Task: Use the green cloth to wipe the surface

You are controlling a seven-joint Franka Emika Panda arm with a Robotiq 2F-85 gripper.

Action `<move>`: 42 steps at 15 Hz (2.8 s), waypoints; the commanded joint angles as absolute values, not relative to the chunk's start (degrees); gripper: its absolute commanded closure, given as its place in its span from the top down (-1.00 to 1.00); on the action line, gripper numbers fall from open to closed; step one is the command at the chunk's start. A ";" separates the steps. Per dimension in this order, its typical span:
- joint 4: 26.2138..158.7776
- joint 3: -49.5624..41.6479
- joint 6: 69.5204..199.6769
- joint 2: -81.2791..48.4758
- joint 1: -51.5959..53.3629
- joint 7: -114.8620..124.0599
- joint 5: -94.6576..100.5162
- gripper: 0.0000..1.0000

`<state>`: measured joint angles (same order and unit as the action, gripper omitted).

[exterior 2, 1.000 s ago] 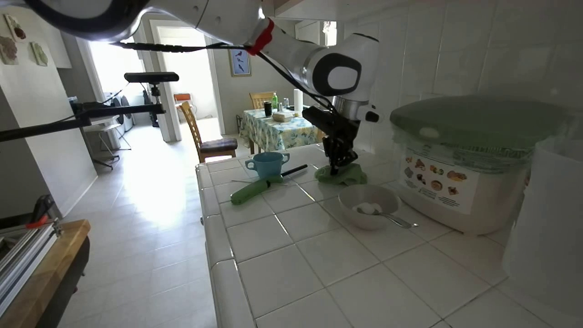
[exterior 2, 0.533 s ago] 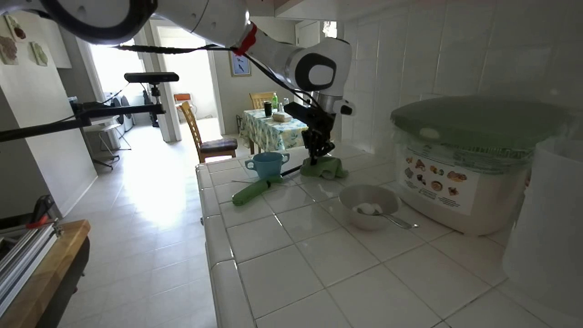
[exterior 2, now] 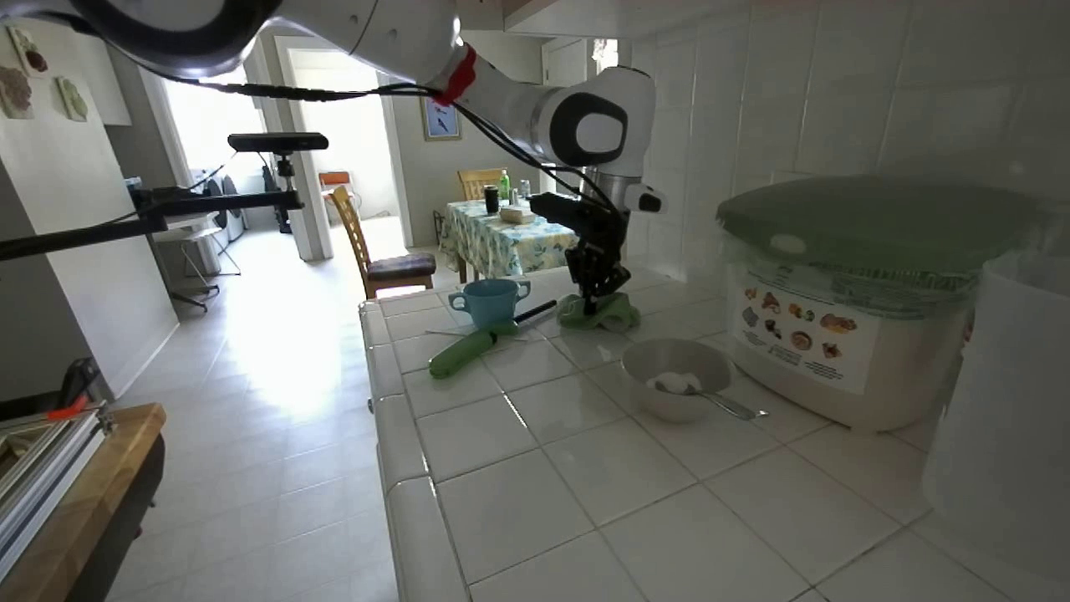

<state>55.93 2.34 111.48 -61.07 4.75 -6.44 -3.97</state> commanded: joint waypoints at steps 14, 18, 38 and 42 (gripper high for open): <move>52.33 1.19 104.74 -62.85 3.29 -5.19 -2.31 -0.98; 42.58 1.32 104.15 -68.08 3.48 -5.11 -2.14 -0.98; 36.72 5.40 99.55 -72.22 2.29 -9.66 -5.04 -0.98; 38.53 5.03 97.94 -70.54 1.11 -8.62 -4.94 -0.98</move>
<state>34.58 4.42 98.99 -73.36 2.27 -8.13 -4.01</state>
